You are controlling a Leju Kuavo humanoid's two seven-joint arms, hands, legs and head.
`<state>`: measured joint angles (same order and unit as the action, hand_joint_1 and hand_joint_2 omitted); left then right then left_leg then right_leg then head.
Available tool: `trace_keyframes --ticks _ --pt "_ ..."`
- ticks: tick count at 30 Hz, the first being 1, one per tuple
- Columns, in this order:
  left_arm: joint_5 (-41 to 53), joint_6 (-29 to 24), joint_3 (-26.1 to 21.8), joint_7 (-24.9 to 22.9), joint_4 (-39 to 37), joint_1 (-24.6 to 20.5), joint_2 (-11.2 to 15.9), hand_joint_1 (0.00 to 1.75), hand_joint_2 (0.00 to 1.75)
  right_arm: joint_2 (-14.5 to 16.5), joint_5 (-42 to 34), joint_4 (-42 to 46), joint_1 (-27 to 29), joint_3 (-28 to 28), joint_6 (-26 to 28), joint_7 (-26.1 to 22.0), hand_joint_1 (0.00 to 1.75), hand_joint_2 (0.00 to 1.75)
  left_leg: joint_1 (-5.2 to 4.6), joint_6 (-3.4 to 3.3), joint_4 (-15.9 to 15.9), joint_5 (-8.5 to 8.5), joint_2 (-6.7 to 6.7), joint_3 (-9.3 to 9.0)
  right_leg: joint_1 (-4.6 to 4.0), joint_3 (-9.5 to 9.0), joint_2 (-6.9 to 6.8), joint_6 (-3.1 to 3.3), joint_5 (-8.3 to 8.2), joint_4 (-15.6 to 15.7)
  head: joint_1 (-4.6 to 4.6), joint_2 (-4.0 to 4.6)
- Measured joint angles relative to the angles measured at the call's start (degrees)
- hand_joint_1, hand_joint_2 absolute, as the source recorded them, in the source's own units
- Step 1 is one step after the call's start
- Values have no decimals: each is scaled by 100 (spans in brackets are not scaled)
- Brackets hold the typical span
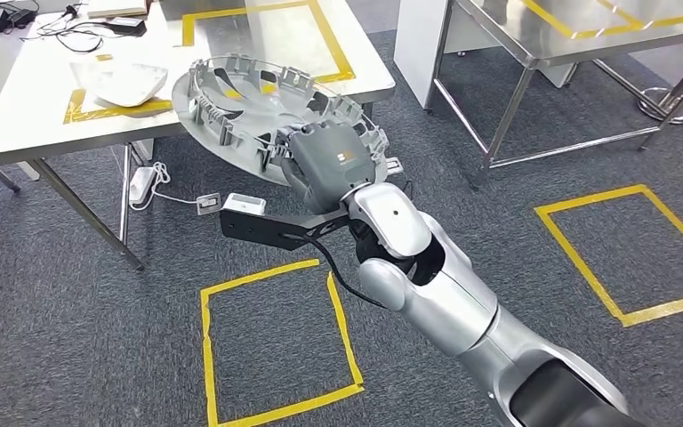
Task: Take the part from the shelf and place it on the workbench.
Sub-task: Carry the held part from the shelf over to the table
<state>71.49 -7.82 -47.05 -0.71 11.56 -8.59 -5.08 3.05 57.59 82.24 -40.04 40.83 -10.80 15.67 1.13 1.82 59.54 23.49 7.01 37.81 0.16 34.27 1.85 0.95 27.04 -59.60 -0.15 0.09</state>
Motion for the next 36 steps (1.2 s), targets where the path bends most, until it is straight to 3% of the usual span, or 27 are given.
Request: trace_keyframes --ticks 2,4,6,7,9,11,12,14,16,17,27,31,33,35,36 --pt "-1 -1 0 -14 -4 11 2 0 175 7 1 6 -3 -1 0 5 175 175 -27 48 270 175 -259 133 33 -47 -134 75 -38 66 36 0" --pt "-4 -1 0 -19 -8 9 -6 0 175 6 3 10 -4 -3 0 5 175 175 -24 92 951 519 -552 441 25 -60 -261 121 -41 79 66 0" --pt "-11 -1 -1 -17 -11 13 -7 0 175 5 -12 10 0 -4 5 4 175 175 -7 132 1468 674 -628 672 20 -62 -366 123 -31 73 65 0" --pt "-16 -1 -1 -15 -12 19 -8 0 175 6 -33 13 3 -5 12 3 175 175 1 145 1452 609 -642 653 21 -64 -405 114 -23 67 65 0" --pt "-20 -5 -1 -14 -11 29 -7 0 175 11 -90 29 9 -6 38 4 175 175 15 152 837 294 -698 313 27 -68 -466 75 6 36 65 0" --pt "-20 -9 -1 -14 -11 28 -11 0 175 19 -119 57 14 -10 70 3 175 175 -3 96 207 119 -774 -41 0 -49 -508 15 44 -12 64 0" --pt "-20 -10 -1 -14 -13 30 -14 0 175 22 -121 68 14 -12 85 2 175 175 -10 51 69 112 -794 -114 -21 -40 -518 -10 53 -25 58 0" --pt "-20 -11 -1 -16 -16 41 -26 0 175 24 -119 79 15 -20 111 1 175 175 -10 -23 40 113 -777 -122 -48 -33 -522 30 50 -26 42 0" --pt "-30 -11 -1 -22 -19 49 -36 0 175 25 -118 79 14 -25 128 -3 175 175 -9 -41 32 104 -767 -122 -55 -41 -521 100 38 -9 38 0" --pt "-38 -11 -1 -26 -19 50 -36 0 175 25 -118 78 14 -26 134 -11 175 175 -13 -52 32 106 -764 -121 -55 -47 -521 105 26 6 36 0" --pt "-113 -5 -1 -38 -19 49 -35 0 175 35 -102 70 10 -26 183 -73 175 175 -39 -125 40 100 -764 -95 -36 -66 -523 -100 -29 86 32 0" --pt "-120 -5 -3 -35 -19 48 -17 0 175 72 -85 70 -9 -27 217 -83 175 175 -28 -246 -114 61 -749 -176 3 -92 -492 -215 -23 116 33 0" --pt "-120 -5 -3 -32 -19 37 -27 0 175 79 -81 71 -20 -33 240 -92 175 175 14 -272 -226 0 -733 -249 18 90 -317 -240 200 -267 22 0" --pt "-120 -5 -3 -26 -19 31 -31 0 175 75 -81 69 -18 -39 261 -102 175 175 22 -265 -234 0 -703 -252 47 471 -206 -271 531 -1006 15 0" --pt "-120 -8 -3 -22 -19 33 -31 0 175 73 -81 65 -11 -42 267 -106 175 175 33 -247 -224 11 -682 -250 69 632 -195 -294 603 -1294 14 0"
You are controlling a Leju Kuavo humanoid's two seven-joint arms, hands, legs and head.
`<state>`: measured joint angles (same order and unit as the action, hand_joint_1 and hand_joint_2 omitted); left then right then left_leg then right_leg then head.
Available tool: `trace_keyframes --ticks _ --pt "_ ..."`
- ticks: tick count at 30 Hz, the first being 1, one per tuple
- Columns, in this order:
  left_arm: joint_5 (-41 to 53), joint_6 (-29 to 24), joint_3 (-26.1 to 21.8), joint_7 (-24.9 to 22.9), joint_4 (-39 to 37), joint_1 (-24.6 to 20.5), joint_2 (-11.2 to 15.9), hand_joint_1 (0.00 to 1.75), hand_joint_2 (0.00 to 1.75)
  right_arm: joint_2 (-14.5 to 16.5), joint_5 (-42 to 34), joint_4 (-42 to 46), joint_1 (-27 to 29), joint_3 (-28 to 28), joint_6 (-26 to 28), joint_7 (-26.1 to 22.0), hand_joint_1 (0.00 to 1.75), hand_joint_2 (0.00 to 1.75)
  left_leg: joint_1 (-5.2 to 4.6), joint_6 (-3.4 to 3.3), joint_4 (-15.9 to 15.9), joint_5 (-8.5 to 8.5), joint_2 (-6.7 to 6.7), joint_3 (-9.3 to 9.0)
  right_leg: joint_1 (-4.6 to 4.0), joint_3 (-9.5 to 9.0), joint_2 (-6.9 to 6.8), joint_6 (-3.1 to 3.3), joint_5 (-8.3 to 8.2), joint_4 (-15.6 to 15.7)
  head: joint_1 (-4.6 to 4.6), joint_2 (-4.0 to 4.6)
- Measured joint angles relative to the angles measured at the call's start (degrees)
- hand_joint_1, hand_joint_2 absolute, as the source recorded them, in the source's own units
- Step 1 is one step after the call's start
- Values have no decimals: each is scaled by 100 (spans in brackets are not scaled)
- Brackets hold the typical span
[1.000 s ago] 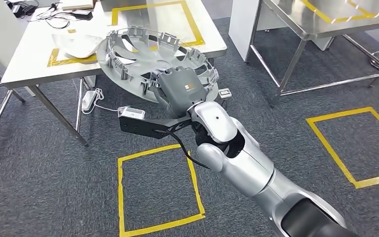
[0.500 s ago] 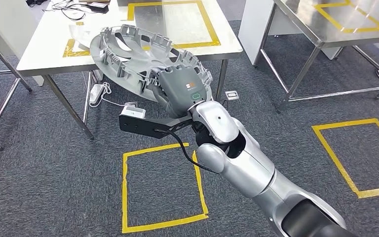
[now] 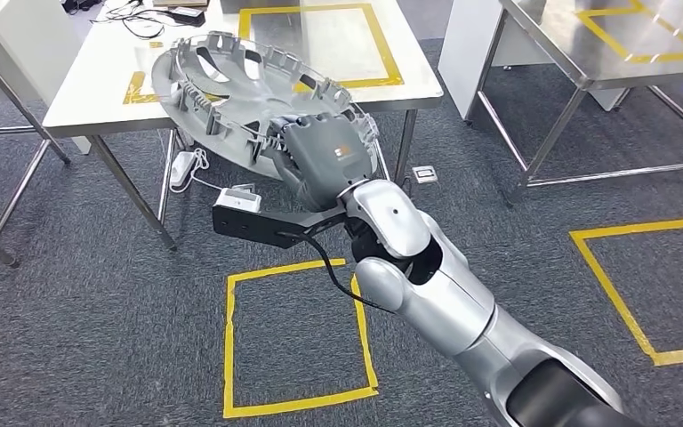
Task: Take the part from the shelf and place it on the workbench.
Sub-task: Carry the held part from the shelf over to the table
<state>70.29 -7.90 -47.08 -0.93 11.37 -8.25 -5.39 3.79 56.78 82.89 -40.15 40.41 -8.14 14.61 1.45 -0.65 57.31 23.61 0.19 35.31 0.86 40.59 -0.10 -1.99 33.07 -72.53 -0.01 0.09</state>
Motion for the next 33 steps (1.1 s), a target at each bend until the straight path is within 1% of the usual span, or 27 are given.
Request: trace_keyframes --ticks 1,2,3,4,5,6,8,10,11,12,13,15,16,17,19,20,21,22,24,25,26,27,28,30,31,32,33 --pt "0 -3 0 5 0 4 1 0 175 -1 -1 -6 6 0 4 -3 175 175 18 30 19 16 23 1 31 71 2 -28 -38 -96 -1 0" --pt "0 -9 0 12 0 7 1 0 175 -2 -1 -15 10 0 6 -5 175 175 45 71 49 40 49 1 68 27 2 -59 -179 36 -2 0" --pt "0 -15 0 19 0 8 1 0 175 -2 -2 -24 12 -1 8 -5 175 175 80 124 96 73 75 3 111 -120 2 -95 -383 363 -3 0" --pt "0 -22 -1 23 2 9 10 0 175 -5 -2 -32 12 -4 11 -7 175 175 110 185 147 111 97 11 142 -284 18 -128 -519 705 -12 0" --pt "1 -28 -1 27 3 7 18 0 175 -5 -2 -37 11 -7 18 -11 175 175 123 253 208 155 115 27 155 -423 44 -124 -603 988 -24 0" --pt "1 -34 -2 27 5 7 26 0 175 -7 -2 -39 12 -13 27 -15 175 175 127 315 247 187 127 41 156 -500 65 -94 -616 1140 -34 0" --pt "5 -40 -2 22 5 10 29 0 175 -8 -2 -41 15 -23 42 -22 175 175 121 411 245 210 144 36 126 -511 88 34 -561 1150 -47 0" --pt "10 -41 -2 11 3 14 23 0 175 -2 -3 -41 14 -31 44 -19 175 175 142 473 235 229 126 21 120 -542 78 145 -537 1141 -45 0" --pt "12 -41 -2 7 3 10 22 0 175 2 -3 -40 12 -34 45 -17 175 175 145 486 343 275 95 67 119 -575 71 194 -521 1149 -40 0" --pt "14 -41 -2 5 4 5 22 0 175 7 -2 -40 10 -38 46 -15 175 175 137 484 574 363 62 186 115 -614 61 238 -501 1157 -34 0" --pt "16 -41 -2 4 4 3 23 0 175 7 -1 -40 9 -41 47 -14 175 175 119 467 926 478 33 376 100 -648 51 275 -470 1159 -30 0" --pt "19 -41 -2 -8 3 12 23 0 175 7 1 -40 12 -42 49 -15 175 175 80 428 1654 650 19 841 60 -720 41 330 -398 1159 -27 0" --pt "22 -41 -2 -16 2 19 23 0 175 6 1 -40 14 -42 49 -15 175 175 60 399 1831 615 19 997 38 -770 41 346 -352 1159 -28 0" --pt "28 -41 -2 -23 1 24 23 0 175 6 0 -40 15 -42 49 -15 175 175 37 358 1788 463 19 1047 18 -832 42 353 -301 1159 -28 0" --pt "45 -41 -2 -27 0 25 24 0 175 6 -2 -40 15 -42 49 -15 175 175 -27 246 1189 -48 14 884 -7 -983 39 342 -181 1166 -28 0" --pt "53 -41 -2 -28 -1 23 26 0 175 5 -2 -39 9 -44 51 -16 175 175 -67 195 871 -228 5 747 -23 -1039 37 319 -124 1177 -27 0" --pt "59 -41 -2 -28 -1 16 28 0 175 4 -1 -38 0 -46 55 -18 175 175 -99 155 590 -278 -3 607 -32 -1075 35 291 -79 1197 -25 0" --pt "63 -41 -2 -28 -2 9 31 0 175 3 0 -36 -10 -53 61 -19 175 175 -123 131 432 -239 -9 519 -39 -1101 30 260 -55 1229 -24 0" --pt "71 -41 -2 -31 -1 -2 32 0 175 2 1 -29 -22 -68 69 -16 175 175 -127 89 274 -91 0 397 -49 -1145 24 191 -88 1257 -22 0" --pt "73 -41 -2 -32 -1 2 30 0 175 2 0 -25 -19 -74 71 -13 175 175 -117 64 238 -72 10 356 -46 -1139 22 166 -117 1214 -26 0" --pt "75 -41 -2 -34 0 6 29 0 175 1 -2 -21 -16 -75 71 -13 175 175 -107 30 196 -49 22 299 -46 -1072 23 146 -149 1072 -30 0" --pt "76 -41 -2 -34 0 9 28 0 175 0 -4 -19 -13 -76 71 -14 175 175 -101 1 163 -28 30 241 -42 -924 26 138 -147 839 -34 0" --pt "77 -41 -2 -34 0 9 27 0 175 -4 -5 -19 -7 -76 72 -16 175 175 -97 -24 139 0 38 191 -42 -703 31 134 -98 522 -38 0" --pt "78 -41 -2 -35 0 9 28 0 175 -22 -6 -20 22 -76 73 -21 175 175 -102 -54 123 88 56 91 -52 -196 37 122 150 -95 -38 0" --pt "78 -41 -2 -39 -1 15 28 0 175 -35 -6 -20 44 -77 72 -19 175 175 -104 -56 123 144 70 25 -55 -3 37 117 267 -238 -38 0" --pt "78 -41 -2 -44 -1 23 28 0 175 -46 -8 -20 66 -78 71 -14 175 175 -106 -53 126 207 85 -54 -56 109 36 112 292 -218 -38 0" --pt "78 -41 -2 -49 -2 29 27 0 175 -54 -12 -20 81 -78 69 -8 175 175 -106 -44 131 273 99 -141 -56 133 35 112 177 -21 -39 0"
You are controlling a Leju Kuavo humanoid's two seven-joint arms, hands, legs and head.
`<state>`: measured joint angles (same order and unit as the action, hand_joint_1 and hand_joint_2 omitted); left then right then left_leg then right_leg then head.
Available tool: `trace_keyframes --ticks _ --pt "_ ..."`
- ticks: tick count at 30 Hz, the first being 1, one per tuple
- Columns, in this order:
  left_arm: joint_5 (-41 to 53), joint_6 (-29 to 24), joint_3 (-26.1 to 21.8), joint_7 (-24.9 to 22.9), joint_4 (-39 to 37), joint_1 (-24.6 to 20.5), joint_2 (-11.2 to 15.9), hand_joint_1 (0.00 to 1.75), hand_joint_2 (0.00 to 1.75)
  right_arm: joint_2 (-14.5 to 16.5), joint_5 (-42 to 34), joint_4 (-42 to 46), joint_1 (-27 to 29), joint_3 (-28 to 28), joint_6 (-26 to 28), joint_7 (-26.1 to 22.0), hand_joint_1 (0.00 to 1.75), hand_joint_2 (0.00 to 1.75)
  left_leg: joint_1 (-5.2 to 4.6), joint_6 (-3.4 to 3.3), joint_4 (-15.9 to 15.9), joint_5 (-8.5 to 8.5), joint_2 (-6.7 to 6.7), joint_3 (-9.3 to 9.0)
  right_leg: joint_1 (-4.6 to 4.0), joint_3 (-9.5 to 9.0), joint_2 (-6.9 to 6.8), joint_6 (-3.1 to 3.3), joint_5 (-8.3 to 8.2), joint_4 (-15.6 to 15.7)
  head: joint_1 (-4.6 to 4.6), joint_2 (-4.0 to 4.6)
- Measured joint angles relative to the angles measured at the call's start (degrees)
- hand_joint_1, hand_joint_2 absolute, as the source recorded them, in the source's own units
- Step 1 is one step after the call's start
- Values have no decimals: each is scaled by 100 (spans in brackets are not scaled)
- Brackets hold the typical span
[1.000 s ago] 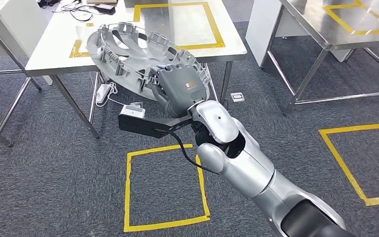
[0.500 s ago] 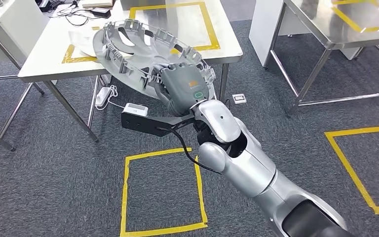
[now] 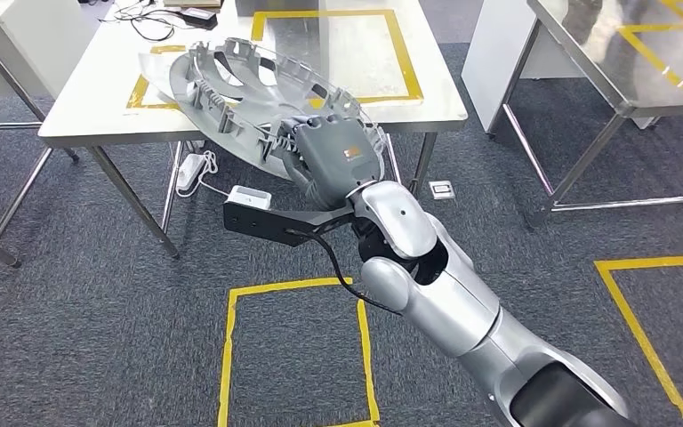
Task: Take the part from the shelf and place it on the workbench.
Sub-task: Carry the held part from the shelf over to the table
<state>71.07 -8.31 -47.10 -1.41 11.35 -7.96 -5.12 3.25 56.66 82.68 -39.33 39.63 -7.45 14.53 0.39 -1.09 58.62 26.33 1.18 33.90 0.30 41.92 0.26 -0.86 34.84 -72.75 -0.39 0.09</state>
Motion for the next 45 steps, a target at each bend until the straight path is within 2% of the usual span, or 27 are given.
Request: trace_keyframes --ticks 3,4,5,8,10,12,13,14,15,16,18,19,20,22,23,25,27,29,30,31,33,35,37,39,41,43,45 --pt "-2 0 0 -4 -5 -3 -8 0 175 -15 -10 -2 5 -3 -10 3 175 175 -12 60 36 211 24 -215 -18 -146 0 47 -937 1047 3 0" --pt "-4 0 0 -4 -7 -9 -10 0 175 -17 -11 0 -3 -5 -11 1 175 175 -18 91 38 273 29 -249 -33 -189 0 76 -1155 1262 9 0" --pt "-6 0 0 -4 -8 -14 -11 0 175 -19 -12 4 -13 -9 -12 -1 175 175 -25 127 58 304 34 -285 -43 -215 4 111 -1245 1369 17 0" --pt "-10 -1 0 -2 -1 -22 -9 0 175 -3 -21 28 -36 -19 -15 5 175 175 -23 226 243 290 17 -280 -26 -379 3 236 -1199 1422 28 0" --pt "-10 -1 0 1 1 -31 -16 0 175 7 -24 37 -40 -22 -19 12 175 175 -8 285 760 308 -22 24 -4 -516 -5 295 -1124 1432 34 0" --pt "-10 -1 0 1 -2 -25 -22 0 175 7 -23 37 -41 -23 -20 9 175 175 14 340 1402 548 -46 485 0 -639 -6 313 -1009 1431 40 0" --pt "-11 -1 0 -2 -1 -17 -20 0 175 7 -23 37 -40 -23 -20 7 175 175 25 357 1582 706 -51 674 4 -713 -1 308 -944 1430 39 0" --pt "-11 -1 0 -3 -1 -9 -16 0 175 7 -23 37 -38 -23 -21 5 175 175 32 365 1602 800 -55 786 11 -796 4 297 -875 1429 40 0" --pt "-12 -1 0 -4 -1 -5 -13 0 175 7 -24 37 -36 -23 -22 4 175 175 39 367 1459 770 -61 817 22 -889 8 280 -803 1427 40 0" --pt "-11 -1 0 -5 -1 -4 -10 0 175 8 -25 37 -36 -23 -24 4 175 175 49 369 1161 573 -71 777 34 -988 8 257 -726 1424 39 0" --pt "-11 -1 0 -5 -8 1 -9 0 175 8 -26 37 -38 -22 -30 5 175 175 69 355 444 -91 -127 652 40 -1138 7 197 -566 1404 49 0" --pt "-11 -1 0 -5 -12 4 -10 0 175 9 -27 37 -47 -23 -33 7 175 175 66 323 197 -341 -152 602 32 -1184 6 159 -490 1396 51 0" --pt "-11 -1 0 -4 -16 4 -11 0 175 11 -28 38 -57 -23 -37 8 175 175 66 273 73 -473 -167 581 20 -1219 6 115 -443 1385 49 0" --pt "-11 -1 0 3 -17 -1 -12 0 175 15 -35 43 -75 -23 -41 10 175 175 59 158 52 -442 -155 528 11 -1248 3 42 -432 1334 36 0" --pt "-12 -1 0 9 -16 -4 -13 0 175 16 -39 45 -76 -22 -43 9 175 175 66 111 48 -418 -141 492 17 -1206 0 15 -471 1220 30 0" --pt "-12 -2 0 20 -14 -8 -11 0 175 15 -44 46 -71 -22 -43 5 175 175 65 39 41 -345 -118 398 27 -898 -3 -16 -474 713 19 0" --pt "-12 -2 0 21 -14 -9 -7 0 175 7 -44 46 -50 -22 -43 1 175 175 49 -9 36 -240 -101 300 22 -399 -3 -33 -220 38 15 0" --pt "-12 -2 0 21 -14 -7 -4 0 175 -4 -44 46 -11 -22 -44 3 175 175 21 -29 37 -117 -74 163 13 -36 -3 -19 78 -250 16 0" --pt "-12 -2 0 21 -14 -3 -4 0 175 -8 -44 46 8 -22 -44 6 175 175 6 -32 37 -51 -59 79 6 27 -3 7 75 -153 16 0" --pt "-12 -2 0 21 -14 -1 -4 0 175 -12 -44 46 23 -22 -45 9 175 175 -9 -30 38 18 -47 -13 -10 19 -3 46 -75 95 15 0" --pt "-12 -2 0 20 -19 1 -17 0 175 -21 -44 45 31 -23 -45 9 175 175 -34 -11 40 154 -31 -153 -75 -92 1 163 -728 838 16 0" --pt "-12 -2 0 14 -24 -15 -32 0 175 -27 -42 44 28 -26 -44 4 175 175 -55 40 50 275 -12 -259 -132 -196 33 236 -1200 1324 25 0" --pt "-11 -2 0 8 -22 -28 -28 0 175 -25 -42 44 22 -29 -45 3 175 175 -66 103 90 327 1 -349 -133 -293 60 267 -1233 1415 32 0" --pt "-8 -2 0 8 -15 -32 -24 0 175 -15 -42 44 14 -34 -49 11 175 175 -60 154 334 324 -13 -271 -106 -428 54 323 -1178 1445 39 0" --pt "-6 -2 0 13 -13 -39 -30 0 175 -7 -36 43 17 -38 -51 19 175 175 -37 212 913 426 -37 76 -87 -564 47 363 -1097 1455 49 0" --pt "-5 -2 0 9 -14 -32 -31 0 175 -6 -27 38 30 -40 -51 16 175 175 -12 269 1505 717 -49 524 -79 -683 49 371 -988 1455 52 0" --pt "-5 -5 0 1 -14 -19 -23 0 175 -6 -25 23 50 -42 -53 14 175 175 1 300 1604 901 -53 776 -61 -838 63 351 -859 1455 52 0"
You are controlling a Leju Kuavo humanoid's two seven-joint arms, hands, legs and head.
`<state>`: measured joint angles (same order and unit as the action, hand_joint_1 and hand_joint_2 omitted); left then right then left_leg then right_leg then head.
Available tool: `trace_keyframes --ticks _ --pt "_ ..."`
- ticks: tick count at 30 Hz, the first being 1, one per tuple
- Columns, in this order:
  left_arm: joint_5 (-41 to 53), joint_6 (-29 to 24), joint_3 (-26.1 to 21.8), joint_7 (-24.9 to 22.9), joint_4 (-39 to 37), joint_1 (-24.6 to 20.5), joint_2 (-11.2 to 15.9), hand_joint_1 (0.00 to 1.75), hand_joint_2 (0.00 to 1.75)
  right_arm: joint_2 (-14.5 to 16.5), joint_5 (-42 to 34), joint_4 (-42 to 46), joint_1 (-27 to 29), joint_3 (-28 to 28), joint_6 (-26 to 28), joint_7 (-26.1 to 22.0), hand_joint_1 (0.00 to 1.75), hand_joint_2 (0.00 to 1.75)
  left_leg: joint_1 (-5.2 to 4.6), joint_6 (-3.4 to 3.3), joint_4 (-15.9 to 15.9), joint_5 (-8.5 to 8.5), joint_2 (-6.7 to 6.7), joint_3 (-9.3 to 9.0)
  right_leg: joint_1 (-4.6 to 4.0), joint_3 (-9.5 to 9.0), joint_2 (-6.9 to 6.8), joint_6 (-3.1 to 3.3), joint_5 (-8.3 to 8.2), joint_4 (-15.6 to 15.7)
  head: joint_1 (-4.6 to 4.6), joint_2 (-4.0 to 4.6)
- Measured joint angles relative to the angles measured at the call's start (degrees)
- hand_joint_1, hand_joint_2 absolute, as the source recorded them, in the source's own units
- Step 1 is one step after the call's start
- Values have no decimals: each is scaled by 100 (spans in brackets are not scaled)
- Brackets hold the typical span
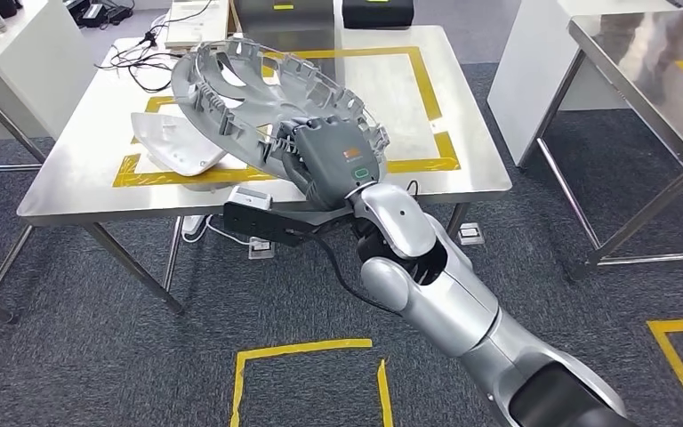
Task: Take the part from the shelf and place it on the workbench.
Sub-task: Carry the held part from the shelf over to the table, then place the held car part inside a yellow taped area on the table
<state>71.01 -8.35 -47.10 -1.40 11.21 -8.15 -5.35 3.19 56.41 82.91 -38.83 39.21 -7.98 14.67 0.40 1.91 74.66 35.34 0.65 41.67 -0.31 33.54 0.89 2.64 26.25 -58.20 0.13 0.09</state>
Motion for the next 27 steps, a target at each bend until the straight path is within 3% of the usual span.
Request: trace_keyframes --ticks 1,2,4,5,6,8,10,13,15,16,19,20,21,24,25,27 --pt "1 -4 0 -2 0 4 4 0 175 1 0 -15 9 0 -2 -1 175 175 4 5 -207 -98 -3 9 14 -96 5 -19 75 -1 -1 0" --pt "2 -8 -1 -2 -1 8 7 0 175 2 0 -32 15 0 -4 -1 175 175 9 7 -535 -362 -10 -34 26 -181 5 -42 153 -2 1 0" --pt "10 -13 -2 -4 -6 12 9 0 175 8 2 -67 10 -2 -7 -4 175 175 16 -18 -1272 -1081 -39 -133 22 -305 11 -96 301 -25 12 0" --pt "20 -13 -2 -7 -8 13 9 0 175 14 5 -79 1 -7 -7 -6 175 175 16 -49 -1493 -1327 -51 -161 14 -327 17 -130 361 -22 14 0" --pt "32 -13 -2 -11 -10 10 9 0 175 20 9 -87 -9 -15 -7 -9 175 175 15 -92 -1610 -1434 -60 -173 4 -349 23 -165 393 -35 12 0" --pt "54 -13 -1 -21 -9 -2 6 0 175 29 14 -93 -16 -37 -7 -9 175 175 19 -195 -1622 -1391 -52 -237 6 -356 18 -227 410 -96 -6 0" --pt "77 -13 -2 -31 -8 -12 4 0 175 31 13 -97 -14 -52 -7 -11 175 175 25 -277 -1629 -1319 -37 -328 18 -180 -9 -272 436 -469 -24 0" --pt "101 -11 -2 -57 -5 -18 16 0 175 29 11 -128 1 -66 -7 -18 175 175 17 -324 -1632 -1185 -29 -461 25 485 -31 -331 803 -1435 -37 0" --pt "106 -9 -2 -65 -4 -15 21 0 175 28 9 -164 26 -77 -8 -17 175 175 9 -325 -1624 -1068 -19 -590 24 769 -34 -338 955 -1620 -37 0" --pt "108 -7 -2 -65 -4 -13 22 0 175 27 8 -181 39 -84 -8 -15 175 175 5 -319 -1617 -1004 -12 -670 22 781 -35 -323 843 -1442 -39 0" --pt "110 -3 -2 -65 -9 -13 16 0 175 26 6 -217 47 -94 -8 -15 175 175 -7 -272 -1604 -818 -4 -858 -17 555 -59 -208 -49 -353 -40 0" --pt "111 -3 -2 -66 -10 -22 14 0 175 27 6 -225 42 -96 -7 -19 175 175 -10 -241 -1612 -772 -3 -886 -38 501 -67 -174 -248 -115 -38 0" --pt "113 -2 -2 -66 -11 -27 13 0 175 28 6 -230 36 -100 -7 -23 175 175 -13 -203 -1605 -752 -3 -904 -54 478 -72 -144 -337 7 -35 0" --pt "115 -2 -2 -67 -2 -40 25 0 175 34 -4 -234 27 -110 -9 -32 175 175 -15 -101 -1538 -701 -9 -961 -39 334 -61 -55 -285 78 -29 0" --pt "116 -2 -2 -67 -1 -46 25 0 175 37 -10 -238 23 -113 -9 -35 175 175 -11 -78 -1396 -653 -14 -896 -26 260 -63 -23 -256 89 -20 0" --pt "115 -2 -1 -66 -1 -53 22 0 175 39 -19 -249 18 -118 -8 -51 175 175 4 -33 -800 -482 -23 -548 -14 136 -67 25 -176 97 -2 0"
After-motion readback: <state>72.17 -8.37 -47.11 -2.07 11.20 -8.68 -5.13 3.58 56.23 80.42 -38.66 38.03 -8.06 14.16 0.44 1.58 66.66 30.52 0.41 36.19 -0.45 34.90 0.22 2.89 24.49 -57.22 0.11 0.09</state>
